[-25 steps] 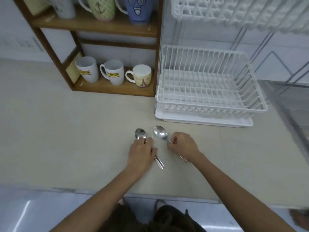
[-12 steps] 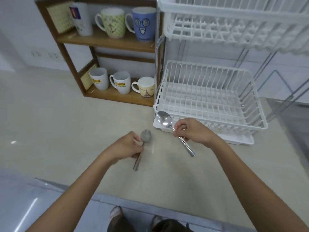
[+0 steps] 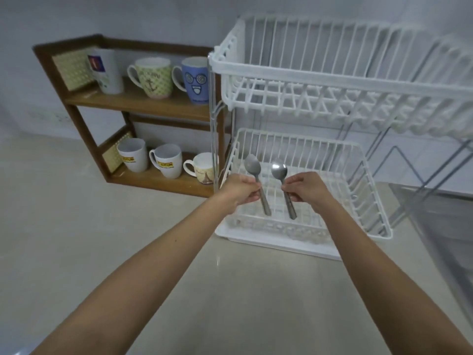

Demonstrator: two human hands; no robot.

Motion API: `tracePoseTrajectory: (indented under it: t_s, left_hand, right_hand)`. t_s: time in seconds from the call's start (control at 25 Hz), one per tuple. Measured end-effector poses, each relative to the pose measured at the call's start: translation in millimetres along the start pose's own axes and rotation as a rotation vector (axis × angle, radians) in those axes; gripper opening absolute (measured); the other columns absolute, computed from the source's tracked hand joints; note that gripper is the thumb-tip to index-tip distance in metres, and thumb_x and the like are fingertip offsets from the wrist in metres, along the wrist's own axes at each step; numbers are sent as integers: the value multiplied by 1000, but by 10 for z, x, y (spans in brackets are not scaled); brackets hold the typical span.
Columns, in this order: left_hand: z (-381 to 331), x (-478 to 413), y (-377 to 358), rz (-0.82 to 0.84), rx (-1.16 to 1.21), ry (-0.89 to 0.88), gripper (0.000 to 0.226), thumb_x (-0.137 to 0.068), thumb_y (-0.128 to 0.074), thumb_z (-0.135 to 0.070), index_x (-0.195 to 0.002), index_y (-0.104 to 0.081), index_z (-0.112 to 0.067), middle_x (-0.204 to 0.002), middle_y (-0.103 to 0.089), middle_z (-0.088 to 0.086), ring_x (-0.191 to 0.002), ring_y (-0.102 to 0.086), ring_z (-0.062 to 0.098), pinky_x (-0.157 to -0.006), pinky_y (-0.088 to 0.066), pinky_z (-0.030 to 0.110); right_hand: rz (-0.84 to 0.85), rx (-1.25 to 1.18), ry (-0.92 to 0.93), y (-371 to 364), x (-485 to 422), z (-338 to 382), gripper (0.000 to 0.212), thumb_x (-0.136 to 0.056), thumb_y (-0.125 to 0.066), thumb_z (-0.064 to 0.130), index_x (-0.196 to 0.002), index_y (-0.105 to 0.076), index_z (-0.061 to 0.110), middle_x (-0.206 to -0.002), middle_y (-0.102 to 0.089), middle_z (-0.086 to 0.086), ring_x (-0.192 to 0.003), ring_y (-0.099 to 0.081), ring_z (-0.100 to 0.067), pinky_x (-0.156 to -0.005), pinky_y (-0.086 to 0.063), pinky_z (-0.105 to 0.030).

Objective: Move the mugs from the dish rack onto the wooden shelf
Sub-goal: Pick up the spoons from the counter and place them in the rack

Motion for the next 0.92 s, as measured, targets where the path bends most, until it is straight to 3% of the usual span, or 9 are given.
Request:
tracePoseTrajectory:
  t_s: [0.12, 0.16, 0.24, 0.36, 0.48, 0.6, 0.8, 0.92]
  left_hand:
    - [126, -421, -88, -90, -44, 88, 13, -90, -58, 2, -78, -58, -2, -76, -58, 10, -65, -58, 14, -57, -57, 20]
    - [171, -536, -101, -118, -76, 105, 6, -90, -58, 3, -85, -60, 3, -81, -58, 13, -70, -60, 18, -65, -58, 25]
    - [279, -676, -84, -159, -141, 132, 17, -90, -57, 4, -105, -60, 11, -91, -57, 18, -82, -61, 24, -81, -57, 34]
    - [425, -760, -94, -169, -171, 175, 23, -89, -57, 6, -111, -59, 11, -96, -56, 19, -87, -60, 29, -88, -55, 40]
    - [495, -756, -108, -175, -167, 173, 12, -88, -57, 8, -85, -63, -2, -96, -57, 16, -91, -63, 29, -90, -54, 43]
    - [494, -757, -102, -201, -231, 141, 28, -89, -57, 6, -65, -57, -8, -92, -63, 16, -85, -66, 30, -86, -57, 44]
    - [452, -796, -138, -200, -448, 68, 24, -87, -65, -6, -67, -53, -13, -92, -72, 21, -81, -73, 33, -81, -59, 41]
    - [433, -770, -138, -202, -511, 46, 14, -85, -68, -9, -81, -55, -9, -93, -72, 22, -80, -73, 31, -77, -60, 41]
  right_hand:
    - [35, 113, -46, -147, -273, -144, 13, -78, -72, -4, -90, -71, -6, -61, -62, -9, -48, -58, -13, -41, -48, -16]
    - [40, 140, -57, -171, -342, -210, 13, -78, -72, -3, -90, -71, -5, -62, -62, -8, -50, -58, -13, -43, -48, -17]
    - [33, 189, -67, -203, -422, -333, 13, -78, -74, 0, -90, -71, 0, -64, -62, -5, -53, -59, -13, -50, -49, -20]
    - [23, 225, -46, -225, -472, -431, 12, -76, -75, 7, -88, -72, 7, -71, -66, -6, -55, -61, -14, -57, -51, -23]
    - [35, 235, 11, -312, -464, -452, 7, -77, -74, 11, -82, -71, 15, -79, -68, -3, -67, -65, -17, -69, -55, -28]
    - [6, 300, 58, -343, -460, -431, 5, -79, -72, 19, -84, -72, 18, -80, -67, 3, -78, -65, -16, -76, -52, -26]
    - [-18, 418, 98, -399, -461, -393, 12, -85, -62, 15, -86, -73, 14, -92, -74, -4, -89, -66, -21, -82, -53, -31]
    - [-10, 396, 112, -405, -456, -377, 11, -85, -62, 12, -89, -72, 9, -96, -73, -8, -93, -66, -23, -85, -51, -29]
Point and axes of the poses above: each hand's wrist, its own x-axis away from the middle knuckle, its own y-axis out of the back of the hand, z = x × y, the point moved 8 cm from there along -x, towards the middle knuckle
